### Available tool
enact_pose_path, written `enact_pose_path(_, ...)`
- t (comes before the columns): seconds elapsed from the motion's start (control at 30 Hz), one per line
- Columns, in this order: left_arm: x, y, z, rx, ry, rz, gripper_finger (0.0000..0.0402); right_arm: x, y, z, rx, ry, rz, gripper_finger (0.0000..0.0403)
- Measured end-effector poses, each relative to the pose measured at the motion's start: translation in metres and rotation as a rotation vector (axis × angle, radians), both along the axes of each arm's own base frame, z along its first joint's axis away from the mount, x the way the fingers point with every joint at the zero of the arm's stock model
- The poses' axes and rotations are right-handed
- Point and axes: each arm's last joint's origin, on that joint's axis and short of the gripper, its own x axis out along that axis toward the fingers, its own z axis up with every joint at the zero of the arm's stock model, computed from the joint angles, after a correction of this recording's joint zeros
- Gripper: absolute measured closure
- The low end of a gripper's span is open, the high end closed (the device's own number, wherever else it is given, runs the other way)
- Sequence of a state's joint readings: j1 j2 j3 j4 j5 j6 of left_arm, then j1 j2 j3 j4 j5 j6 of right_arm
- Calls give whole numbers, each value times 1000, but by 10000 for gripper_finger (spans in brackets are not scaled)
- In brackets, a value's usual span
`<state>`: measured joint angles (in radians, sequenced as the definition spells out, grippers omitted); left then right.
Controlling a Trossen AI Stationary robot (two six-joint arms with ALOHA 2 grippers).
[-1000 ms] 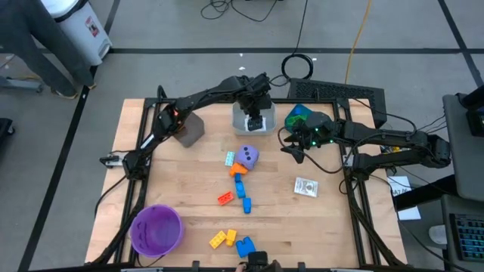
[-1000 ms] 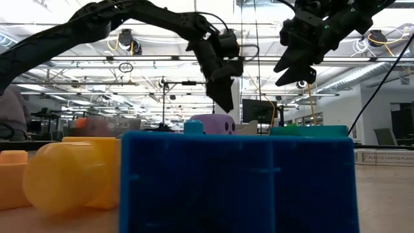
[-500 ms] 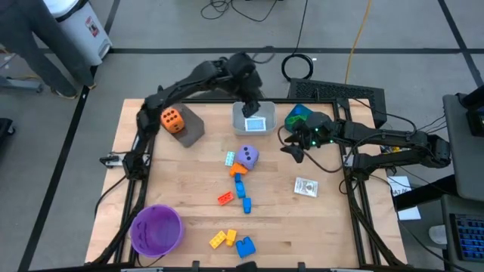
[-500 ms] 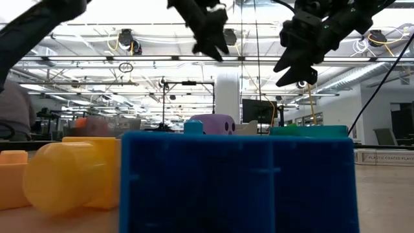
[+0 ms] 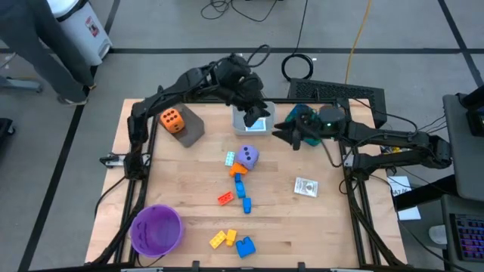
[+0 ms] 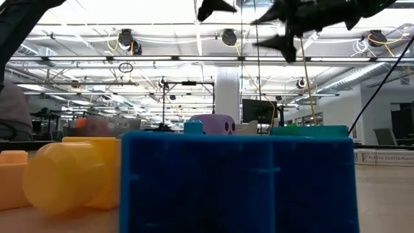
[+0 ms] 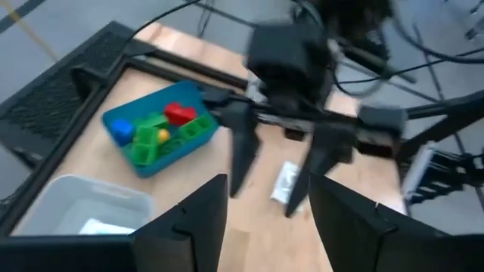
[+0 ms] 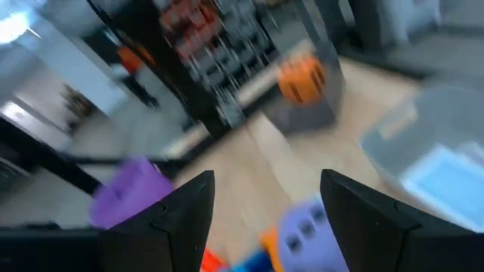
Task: Pick & Place Toys
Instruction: Put the brown deck of cards into the gray bin
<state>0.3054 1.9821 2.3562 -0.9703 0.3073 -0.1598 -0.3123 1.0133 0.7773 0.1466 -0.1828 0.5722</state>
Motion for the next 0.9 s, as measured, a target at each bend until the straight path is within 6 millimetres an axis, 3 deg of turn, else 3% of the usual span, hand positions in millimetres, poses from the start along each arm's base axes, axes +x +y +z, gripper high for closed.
enact_pose_path(0.13, 12, -28, 9, 10, -92, 13, 223, -13, 4, 19, -62, -111, 0, 170)
enact_pose_path(0.4, 41, -80, 23, 75, -400, 151, 240, -59, 19, 35, -275, -121, 22, 170)
enact_pose_path(0.63, 58, -83, 12, -106, -639, 403, 243, -100, 36, 9, -233, -111, 153, 170)
enact_pose_path(0.9, 59, -63, 1, -324, -719, 701, 232, -103, 44, -20, -57, -101, 401, 170)
